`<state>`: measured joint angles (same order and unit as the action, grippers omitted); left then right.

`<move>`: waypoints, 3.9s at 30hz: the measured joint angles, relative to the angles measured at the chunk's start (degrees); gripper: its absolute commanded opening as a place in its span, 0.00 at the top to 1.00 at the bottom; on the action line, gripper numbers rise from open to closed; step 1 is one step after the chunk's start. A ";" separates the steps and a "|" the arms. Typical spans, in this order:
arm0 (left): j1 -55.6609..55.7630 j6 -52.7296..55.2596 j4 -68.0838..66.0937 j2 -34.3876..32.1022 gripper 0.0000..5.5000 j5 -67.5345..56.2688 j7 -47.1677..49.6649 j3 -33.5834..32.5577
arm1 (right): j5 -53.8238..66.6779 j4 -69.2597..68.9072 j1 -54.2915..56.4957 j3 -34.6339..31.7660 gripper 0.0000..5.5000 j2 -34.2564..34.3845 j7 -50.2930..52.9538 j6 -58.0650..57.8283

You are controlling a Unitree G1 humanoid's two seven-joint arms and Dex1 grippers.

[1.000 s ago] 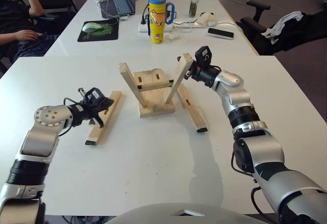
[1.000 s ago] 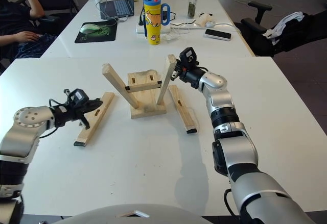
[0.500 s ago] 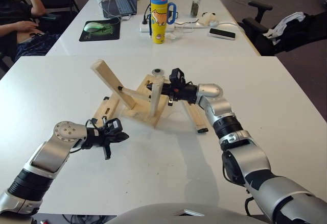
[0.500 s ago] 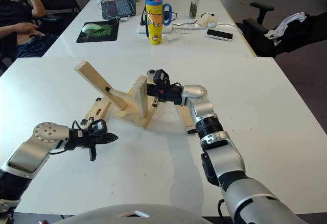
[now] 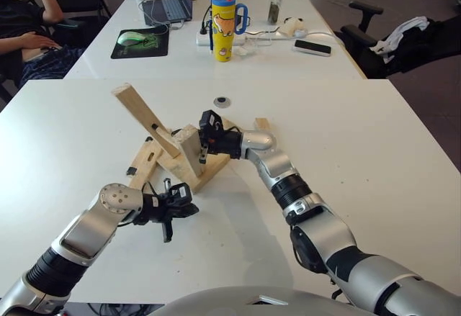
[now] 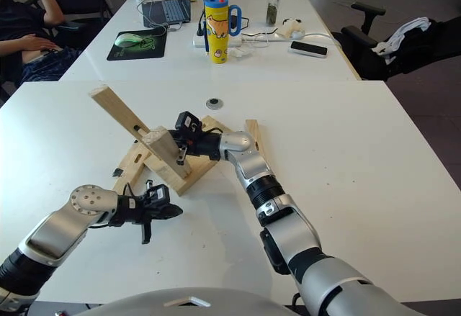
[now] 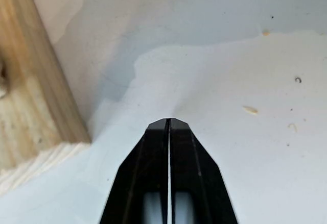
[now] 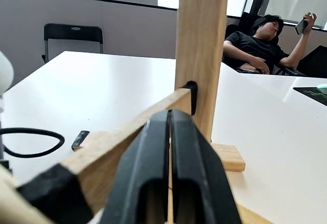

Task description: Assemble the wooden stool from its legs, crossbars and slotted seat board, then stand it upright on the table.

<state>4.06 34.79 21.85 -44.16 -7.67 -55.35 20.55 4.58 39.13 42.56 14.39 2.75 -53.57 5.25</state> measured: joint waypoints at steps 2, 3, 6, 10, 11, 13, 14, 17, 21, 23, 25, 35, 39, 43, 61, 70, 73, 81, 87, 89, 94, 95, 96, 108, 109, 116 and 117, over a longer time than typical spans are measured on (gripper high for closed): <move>0.11 -0.01 0.45 1.35 1.00 0.58 1.24 1.12 | -2.07 3.82 1.67 -0.95 1.00 -3.95 3.25 1.00; 0.12 -0.03 0.87 2.04 1.00 0.99 2.00 1.33 | -3.82 6.93 2.64 -1.66 1.00 -6.80 5.19 1.80; 0.26 -0.03 1.79 3.37 1.00 1.07 3.35 1.89 | -9.13 16.51 4.56 -1.32 1.00 -14.09 9.75 4.70; 0.65 0.18 2.22 3.83 1.00 1.15 4.08 2.62 | -13.47 24.92 5.95 0.38 1.00 -15.99 12.23 8.37; 0.79 0.17 2.21 3.99 1.00 1.21 4.18 2.71 | -14.33 26.05 6.55 0.71 1.00 -15.70 12.63 9.39; 0.95 0.17 1.97 4.05 1.00 1.53 4.43 2.79 | -15.39 27.60 7.87 1.22 1.00 -14.63 12.88 10.47; 1.14 0.17 1.92 4.04 1.00 1.63 4.55 2.79 | -15.52 28.26 7.98 1.42 1.00 -14.05 12.97 11.17; 1.28 0.17 1.74 3.93 1.00 1.64 4.48 2.79 | -15.72 29.04 8.06 1.48 1.00 -13.42 13.61 12.51; 1.22 0.19 1.64 3.31 1.00 1.65 4.13 2.83 | -17.94 29.42 8.56 2.30 1.00 -13.97 15.18 13.16; 1.17 0.29 1.63 3.27 1.00 1.69 4.28 2.82 | -20.81 29.75 9.99 4.80 1.00 -14.58 15.80 12.75; 1.22 0.31 1.50 3.28 1.00 2.07 4.80 2.71 | -24.47 29.79 12.24 8.33 1.00 -15.02 14.89 11.62; 4.31 -4.21 -5.73 2.69 1.00 11.08 11.04 2.34 | -25.74 22.04 12.68 12.92 1.00 -19.32 -2.48 9.32; 4.98 -5.73 -8.05 2.80 1.00 12.80 13.27 2.01 | -22.28 13.44 8.53 12.95 1.00 -21.63 -7.90 6.46; 6.34 -6.34 -10.95 3.82 1.00 14.06 15.50 1.75 | -16.55 1.56 1.54 12.72 1.00 -22.19 -11.71 1.37; 24.14 -24.51 -47.01 20.44 1.00 21.82 25.76 2.83 | -8.18 -28.03 -18.15 11.37 1.00 -17.46 -2.54 -16.36; 26.31 -31.57 -55.64 21.91 0.96 19.98 26.41 -1.93 | -6.80 -31.44 -18.91 6.89 1.00 -14.74 5.40 -16.75; 23.18 -30.96 -50.80 20.69 0.89 16.45 26.38 -6.74 | -4.60 -35.88 -19.09 2.65 1.00 -14.09 9.17 -17.26; 14.56 -16.58 -24.08 14.88 0.69 0.62 26.94 -28.33 | 5.38 -48.01 -25.74 -10.33 1.00 -7.26 26.61 -40.28; 12.61 -11.39 -29.17 11.16 0.52 -1.91 26.63 -33.64 | 10.65 -48.47 -27.33 -12.39 0.86 -6.14 27.39 -43.44; 12.57 -10.10 -32.24 11.10 0.47 -3.12 25.23 -34.11 | 12.20 -48.43 -27.32 -12.72 0.82 -5.90 27.39 -43.53; 12.52 -11.18 -40.15 8.97 0.43 -0.28 22.87 -31.01 | 12.80 -48.00 -27.14 -12.42 0.75 -6.50 27.39 -43.49; 12.52 -11.64 -40.95 8.66 0.43 -0.12 22.49 -30.74 | 12.69 -47.98 -27.09 -11.98 0.75 -6.78 27.39 -43.41; 12.50 -12.04 -42.00 8.34 0.43 -0.13 21.86 -30.66 | 12.54 -47.92 -26.95 -11.31 0.75 -7.35 27.37 -43.33; 12.09 -14.23 -45.84 5.97 0.43 1.59 14.28 -25.59 | 12.13 -47.31 -26.39 -9.20 0.75 -8.51 27.85 -42.78; 11.77 -14.22 -45.84 5.81 0.43 1.69 13.80 -25.16 | 12.17 -47.24 -26.39 -9.14 0.75 -8.48 27.83 -42.62; 11.62 -11.62 -45.01 5.79 0.43 1.51 12.91 -24.56 | 12.06 -45.43 -27.73 -8.11 0.75 -8.62 27.83 -40.88; 11.93 -10.98 -45.12 5.79 0.43 1.50 13.08 -24.54 | 12.00 -45.45 -27.72 -7.78 0.75 -8.62 27.96 -40.81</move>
<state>15.98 23.82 -23.27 -38.36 -6.17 -42.27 -3.99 16.58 -6.32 14.84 6.60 -5.87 -25.61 -35.56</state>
